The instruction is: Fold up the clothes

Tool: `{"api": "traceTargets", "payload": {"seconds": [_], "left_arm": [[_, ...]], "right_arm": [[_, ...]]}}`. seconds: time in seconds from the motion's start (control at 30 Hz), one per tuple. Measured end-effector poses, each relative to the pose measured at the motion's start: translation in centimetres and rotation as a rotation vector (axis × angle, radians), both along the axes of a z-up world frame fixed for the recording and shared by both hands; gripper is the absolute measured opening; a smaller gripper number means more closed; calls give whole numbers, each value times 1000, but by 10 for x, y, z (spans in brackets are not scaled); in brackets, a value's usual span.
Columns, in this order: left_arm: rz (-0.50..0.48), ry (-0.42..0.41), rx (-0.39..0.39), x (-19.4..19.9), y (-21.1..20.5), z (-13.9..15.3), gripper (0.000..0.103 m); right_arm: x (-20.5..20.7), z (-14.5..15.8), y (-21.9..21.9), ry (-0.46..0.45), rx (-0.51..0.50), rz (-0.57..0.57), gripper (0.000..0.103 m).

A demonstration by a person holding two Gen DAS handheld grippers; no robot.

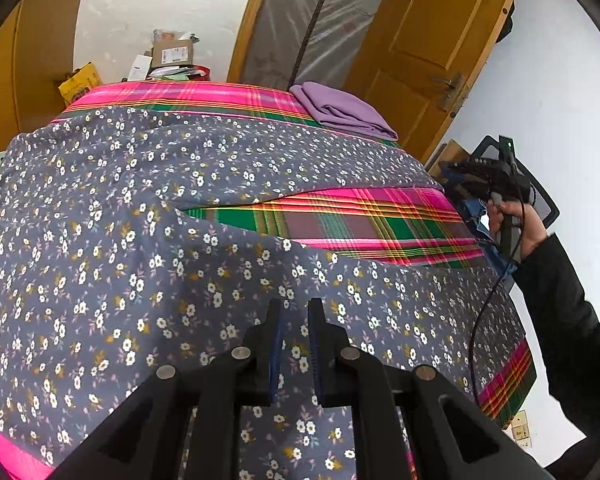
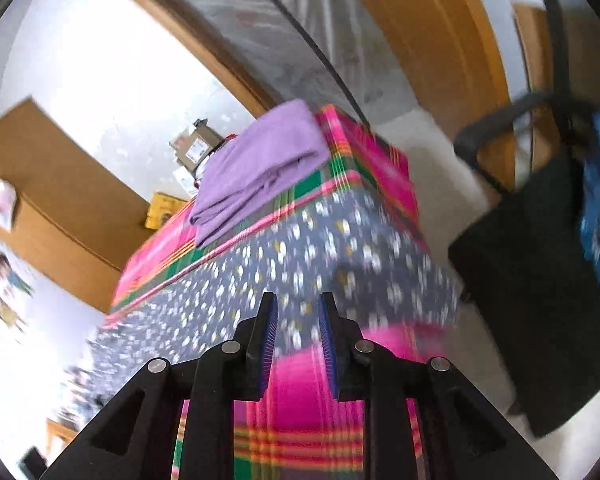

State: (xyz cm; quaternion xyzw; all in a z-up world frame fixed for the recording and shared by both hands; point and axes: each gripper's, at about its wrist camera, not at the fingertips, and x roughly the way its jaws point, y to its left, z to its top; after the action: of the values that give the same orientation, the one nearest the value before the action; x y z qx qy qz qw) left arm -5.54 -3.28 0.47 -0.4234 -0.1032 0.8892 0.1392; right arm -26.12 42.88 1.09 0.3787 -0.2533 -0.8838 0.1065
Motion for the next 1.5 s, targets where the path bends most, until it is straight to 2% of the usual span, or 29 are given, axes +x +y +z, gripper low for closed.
{"api": "traceTargets", "payload": {"seconds": [0.23,0.33,0.43,0.5,0.53,0.57,0.6,0.67,0.93,1.0,1.1,1.23,1.33,1.5], "left_arm": [[8,-6,2,-4,-3,-2,11],[19,-19,-2,-8,-7,-6,11],[34,-34,-1,-13,-12,-11,11],[40,-42,0,-16,-13,-13,11],[40,-45,0,-18,-13,-14,11],[40,-47,0,-20,-13,-15,11],[39,-50,0,-21,-13,-16,11],[36,-55,1,-23,-12,-18,11],[41,-65,-2,-28,-13,-21,11],[45,-63,-2,-27,-14,-20,11],[46,-54,2,-26,-16,-18,11],[53,-39,5,-23,-20,-14,11],[73,-25,7,-20,-28,-10,11],[131,-6,-10,-14,-48,-4,11]], "right_arm": [[-57,-3,12,-52,95,-23,23],[-84,-14,17,-104,86,-16,36],[-99,-25,20,-150,66,7,36],[-105,-30,16,-163,94,27,36],[-107,-31,15,-166,117,31,33],[-108,-33,14,-171,137,34,20],[-109,-34,15,-174,157,24,15],[-109,-32,19,-151,159,12,5],[-112,-19,22,-56,164,-33,4],[-115,-20,21,-64,181,-42,4],[-114,-24,23,-110,202,-74,11],[-90,-15,22,-81,213,-88,18],[-66,-5,-1,-54,245,-12,21],[-26,0,-68,-43,272,158,25]]}}
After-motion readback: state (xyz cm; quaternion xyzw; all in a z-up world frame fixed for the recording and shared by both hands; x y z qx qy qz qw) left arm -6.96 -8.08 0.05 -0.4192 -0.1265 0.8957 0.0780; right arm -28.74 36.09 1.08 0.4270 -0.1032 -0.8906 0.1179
